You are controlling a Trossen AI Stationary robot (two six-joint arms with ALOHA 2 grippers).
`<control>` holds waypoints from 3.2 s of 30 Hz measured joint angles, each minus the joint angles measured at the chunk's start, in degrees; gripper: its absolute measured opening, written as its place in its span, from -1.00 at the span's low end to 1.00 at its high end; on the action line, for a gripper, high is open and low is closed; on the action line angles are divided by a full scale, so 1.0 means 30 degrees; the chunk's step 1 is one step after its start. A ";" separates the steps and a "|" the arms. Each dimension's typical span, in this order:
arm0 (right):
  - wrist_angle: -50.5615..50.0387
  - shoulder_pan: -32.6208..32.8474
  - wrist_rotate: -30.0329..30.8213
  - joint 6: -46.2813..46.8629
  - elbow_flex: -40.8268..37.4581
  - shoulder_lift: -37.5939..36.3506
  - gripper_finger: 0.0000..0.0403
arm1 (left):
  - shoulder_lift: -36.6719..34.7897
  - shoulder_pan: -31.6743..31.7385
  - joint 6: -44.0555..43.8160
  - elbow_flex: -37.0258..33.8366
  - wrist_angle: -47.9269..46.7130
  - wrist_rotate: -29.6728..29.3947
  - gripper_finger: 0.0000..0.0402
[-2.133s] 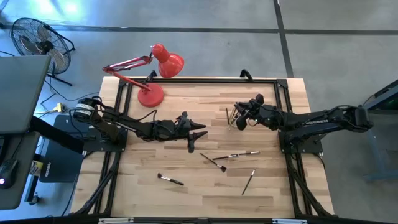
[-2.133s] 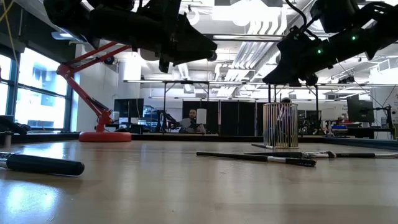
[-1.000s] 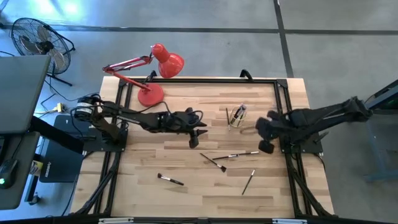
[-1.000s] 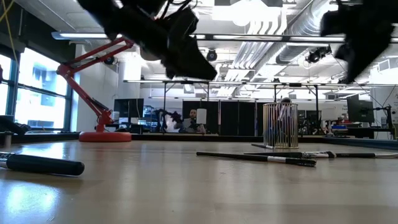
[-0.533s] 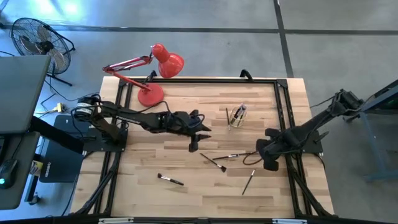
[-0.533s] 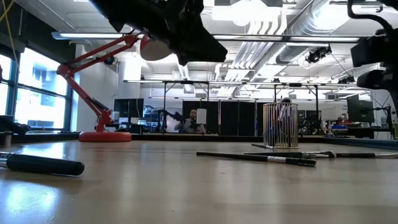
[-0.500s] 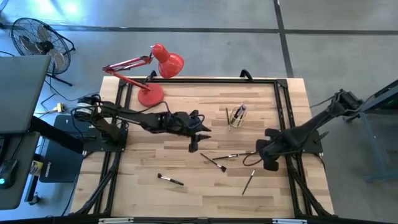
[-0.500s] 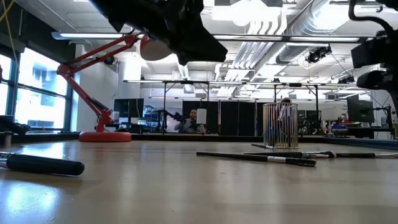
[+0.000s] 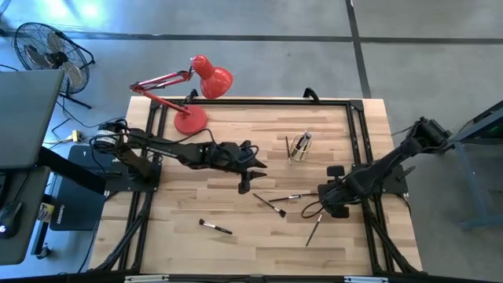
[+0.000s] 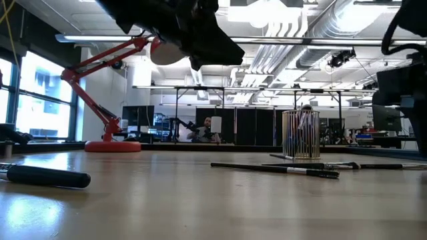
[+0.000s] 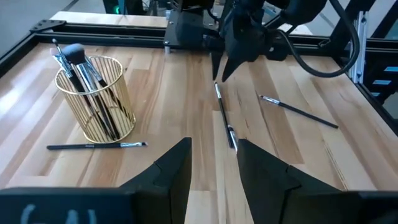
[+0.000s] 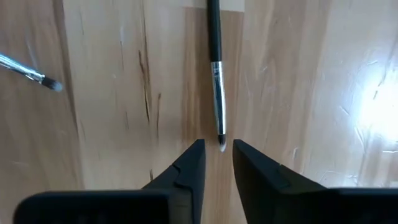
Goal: Put items in baskets/containers
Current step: Put the black brush into the gold holder
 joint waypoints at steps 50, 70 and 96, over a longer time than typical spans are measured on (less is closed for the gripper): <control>0.1061 -0.5482 -0.1415 0.0358 0.5500 -0.1338 -1.00 | 0.2092 -0.5333 1.0785 0.2288 -0.0766 -1.5163 -0.36; 0.4689 -0.8036 -0.6054 -0.0431 0.5719 -0.1338 -1.00 | 0.4332 -0.4714 1.6824 0.4581 -0.1935 -1.7213 -0.36; 0.5170 -0.8036 -0.4564 -0.1284 0.5697 -0.1309 -0.73 | 0.4210 -0.4137 1.2475 0.4634 -0.4618 -1.6788 -0.99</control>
